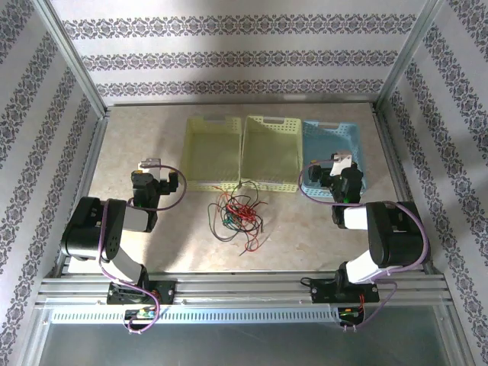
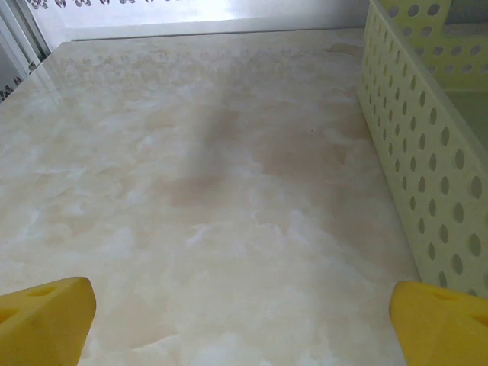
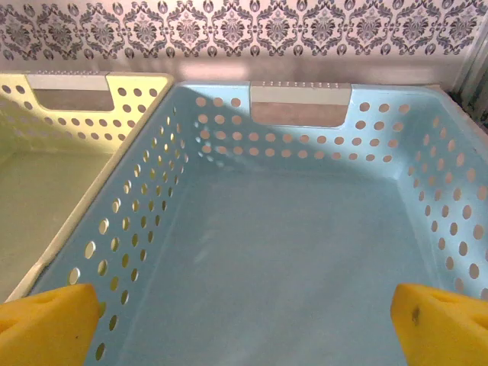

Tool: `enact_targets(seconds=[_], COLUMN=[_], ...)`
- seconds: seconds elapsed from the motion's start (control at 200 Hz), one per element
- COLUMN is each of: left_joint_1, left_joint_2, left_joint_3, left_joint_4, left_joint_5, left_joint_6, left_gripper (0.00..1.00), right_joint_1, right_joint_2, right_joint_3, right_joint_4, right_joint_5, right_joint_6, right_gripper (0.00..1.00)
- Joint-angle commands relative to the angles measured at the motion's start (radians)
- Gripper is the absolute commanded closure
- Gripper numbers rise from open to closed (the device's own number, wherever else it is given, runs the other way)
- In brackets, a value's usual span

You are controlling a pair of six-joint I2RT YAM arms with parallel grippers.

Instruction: Untangle the cables

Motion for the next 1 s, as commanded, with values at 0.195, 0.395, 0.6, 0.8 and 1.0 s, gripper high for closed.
enact_targets(seconds=[0.195, 0.395, 0.6, 0.8, 1.0], left_joint_1=[0.009, 0.008, 0.008, 0.008, 0.009], left_joint_2=[-0.001, -0.001, -0.002, -0.001, -0.002], left_joint_3=[0.014, 0.014, 0.014, 0.014, 0.014], left_joint_4=[0.011, 0.011, 0.011, 0.011, 0.014], left_joint_5=[0.022, 0.021, 0.021, 0.021, 0.021], left_joint_6=[0.016, 0.015, 0.015, 0.015, 0.015], left_gripper=[0.01, 0.01, 0.01, 0.01, 0.01], right_joint_1=[-0.009, -0.009, -0.005, -0.001, -0.002], right_joint_2=[0.006, 0.006, 0.006, 0.006, 0.006], right_joint_3=[-0.005, -0.005, -0.005, -0.005, -0.005], right_joint_4=[0.006, 0.006, 0.006, 0.005, 0.006], right_joint_5=[-0.029, -0.027, -0.022, -0.015, -0.015], right_joint_6=[0.009, 0.009, 0.008, 0.007, 0.006], right_gripper=[0.02, 0.02, 0.02, 0.02, 0.02])
